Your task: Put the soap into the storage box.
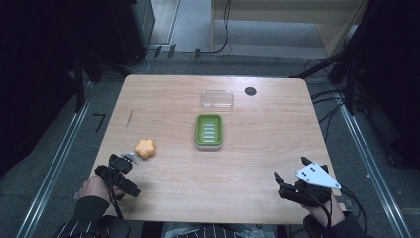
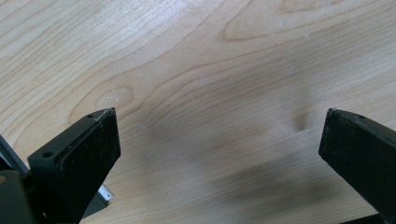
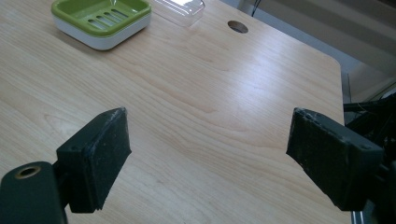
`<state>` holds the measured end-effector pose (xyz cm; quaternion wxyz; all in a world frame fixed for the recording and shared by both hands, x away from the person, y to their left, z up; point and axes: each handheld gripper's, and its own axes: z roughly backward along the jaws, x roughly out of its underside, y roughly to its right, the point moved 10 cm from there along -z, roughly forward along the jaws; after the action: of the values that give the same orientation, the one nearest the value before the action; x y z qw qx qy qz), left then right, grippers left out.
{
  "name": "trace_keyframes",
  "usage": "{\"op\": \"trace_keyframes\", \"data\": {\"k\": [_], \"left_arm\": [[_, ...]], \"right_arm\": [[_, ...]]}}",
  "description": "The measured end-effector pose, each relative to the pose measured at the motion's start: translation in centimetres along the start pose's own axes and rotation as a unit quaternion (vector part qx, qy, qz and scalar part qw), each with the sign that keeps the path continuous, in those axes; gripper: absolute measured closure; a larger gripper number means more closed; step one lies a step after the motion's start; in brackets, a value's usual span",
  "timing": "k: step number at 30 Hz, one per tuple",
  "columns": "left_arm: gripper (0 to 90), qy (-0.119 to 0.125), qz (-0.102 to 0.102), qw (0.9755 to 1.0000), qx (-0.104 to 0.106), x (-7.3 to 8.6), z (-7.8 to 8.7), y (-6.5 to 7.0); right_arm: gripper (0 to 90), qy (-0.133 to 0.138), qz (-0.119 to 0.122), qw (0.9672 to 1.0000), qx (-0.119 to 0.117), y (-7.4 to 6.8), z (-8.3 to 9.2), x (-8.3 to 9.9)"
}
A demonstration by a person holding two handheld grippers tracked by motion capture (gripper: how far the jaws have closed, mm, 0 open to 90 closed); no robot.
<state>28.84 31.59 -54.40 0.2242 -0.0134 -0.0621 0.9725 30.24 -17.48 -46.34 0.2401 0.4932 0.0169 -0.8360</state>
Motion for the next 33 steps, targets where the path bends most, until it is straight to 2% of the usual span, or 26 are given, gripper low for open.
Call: {"op": "trace_keyframes", "data": {"k": [8,11,12,17,20,24,33], "left_arm": [[0.0,0.004,-0.007,0.9999,0.007,0.0,0.0,0.0],[0.0,0.009,-0.009,0.9999,0.002,-0.4,0.2,-0.1],[0.0,0.018,-0.009,0.9998,0.001,-0.6,0.2,-0.1],[0.0,0.021,-0.011,0.9997,0.005,-1.0,0.3,-0.1],[0.0,0.027,-0.009,0.9996,0.004,-1.1,0.4,-0.1],[0.0,0.029,-0.006,0.9995,0.006,-1.3,0.5,-0.3],[0.0,0.042,-0.006,0.9991,0.005,-3.1,0.6,-0.2]], "right_arm": [[13.7,0.000,0.005,1.0000,0.000,-0.3,-0.1,-0.1],[13.7,-0.001,0.000,1.0000,0.004,-0.1,-0.1,-0.1],[13.7,-0.001,0.000,1.0000,0.004,-0.1,-0.1,-0.1],[13.7,-0.004,0.009,1.0000,0.001,-0.4,-0.2,-0.2],[13.8,-0.001,0.003,1.0000,0.002,-0.3,-0.1,-0.2],[13.7,-0.002,0.006,1.0000,0.001,-0.4,-0.2,-0.2],[13.7,-0.003,0.006,1.0000,0.001,-0.3,-0.1,-0.2]]}}
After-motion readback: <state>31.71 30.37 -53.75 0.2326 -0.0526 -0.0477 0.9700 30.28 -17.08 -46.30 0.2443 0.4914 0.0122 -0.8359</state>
